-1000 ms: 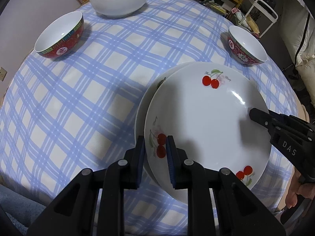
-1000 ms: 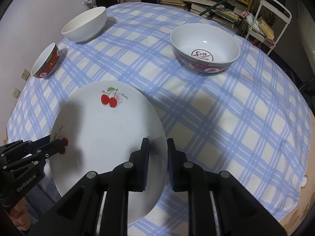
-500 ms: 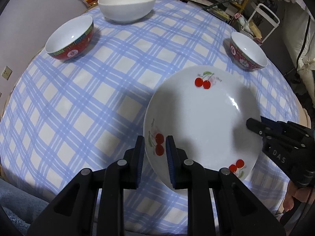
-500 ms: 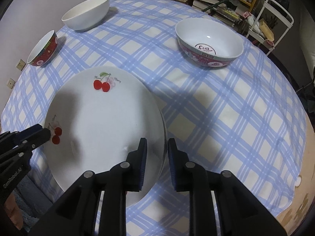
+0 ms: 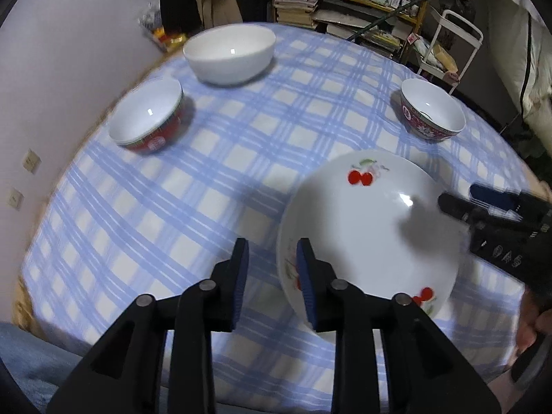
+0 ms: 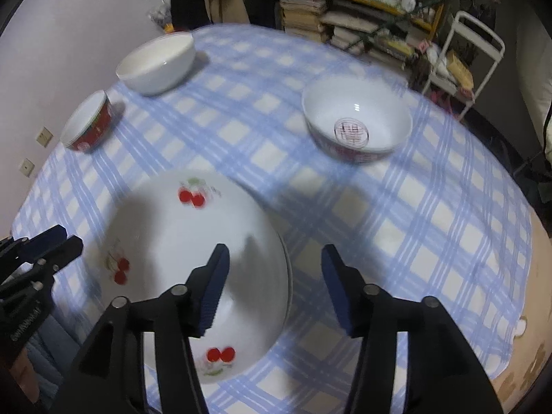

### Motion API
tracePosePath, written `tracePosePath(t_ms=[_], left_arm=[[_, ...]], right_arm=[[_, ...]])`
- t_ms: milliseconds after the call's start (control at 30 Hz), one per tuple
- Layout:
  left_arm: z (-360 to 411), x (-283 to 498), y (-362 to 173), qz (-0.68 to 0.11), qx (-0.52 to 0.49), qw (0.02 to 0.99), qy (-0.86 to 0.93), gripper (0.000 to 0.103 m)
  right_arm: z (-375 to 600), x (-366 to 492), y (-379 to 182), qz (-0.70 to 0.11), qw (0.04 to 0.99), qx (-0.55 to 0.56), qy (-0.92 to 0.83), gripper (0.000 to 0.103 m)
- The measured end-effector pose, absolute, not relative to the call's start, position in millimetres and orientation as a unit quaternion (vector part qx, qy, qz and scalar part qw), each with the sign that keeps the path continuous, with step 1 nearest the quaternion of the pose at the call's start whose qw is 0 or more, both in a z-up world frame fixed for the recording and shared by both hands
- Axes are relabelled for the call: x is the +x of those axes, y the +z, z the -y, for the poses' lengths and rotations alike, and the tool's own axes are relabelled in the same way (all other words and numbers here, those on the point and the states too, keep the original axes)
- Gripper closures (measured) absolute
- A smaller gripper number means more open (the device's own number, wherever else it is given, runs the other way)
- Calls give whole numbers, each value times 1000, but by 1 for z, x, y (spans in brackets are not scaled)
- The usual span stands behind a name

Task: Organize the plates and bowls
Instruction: 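Open both tools to release the cherry plate onto the stack, then close the left tool on a large white bowl rim while the right tool grips it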

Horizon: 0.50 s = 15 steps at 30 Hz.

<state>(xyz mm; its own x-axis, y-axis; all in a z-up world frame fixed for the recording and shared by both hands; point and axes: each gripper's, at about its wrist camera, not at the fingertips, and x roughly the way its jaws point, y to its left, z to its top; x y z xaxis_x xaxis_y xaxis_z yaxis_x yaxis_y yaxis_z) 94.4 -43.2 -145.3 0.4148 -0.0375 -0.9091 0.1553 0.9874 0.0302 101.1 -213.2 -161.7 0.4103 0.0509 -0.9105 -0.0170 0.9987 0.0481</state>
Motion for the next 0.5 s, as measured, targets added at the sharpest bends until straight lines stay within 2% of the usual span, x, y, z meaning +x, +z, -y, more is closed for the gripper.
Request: tracePosePath(t_ms=[133,200,267,333,400,500], left_arm=[[41,100,-133,-526,67,846,-60,62],[41,105,-127,-520,78,848,-68,57],[40,111,-123,-519,78,848,-72,54],[32,121,-115,-517,64,851,-67,46],[24,129,-106,-509,45,857,-63,32],[16,143,-94,-498,50,864,-59,27]], right_arm=[[217,106,-138,-503,863,33,26,31],[218,111,-129,-490,870,39,25,20],[218,119,-122,-479,877,39,23,14],[216,131,-114,-470,881,36,22,13],[214,140,-108,-465,884,36,32,11],[208,155,-100,-454,889,38,43,8]])
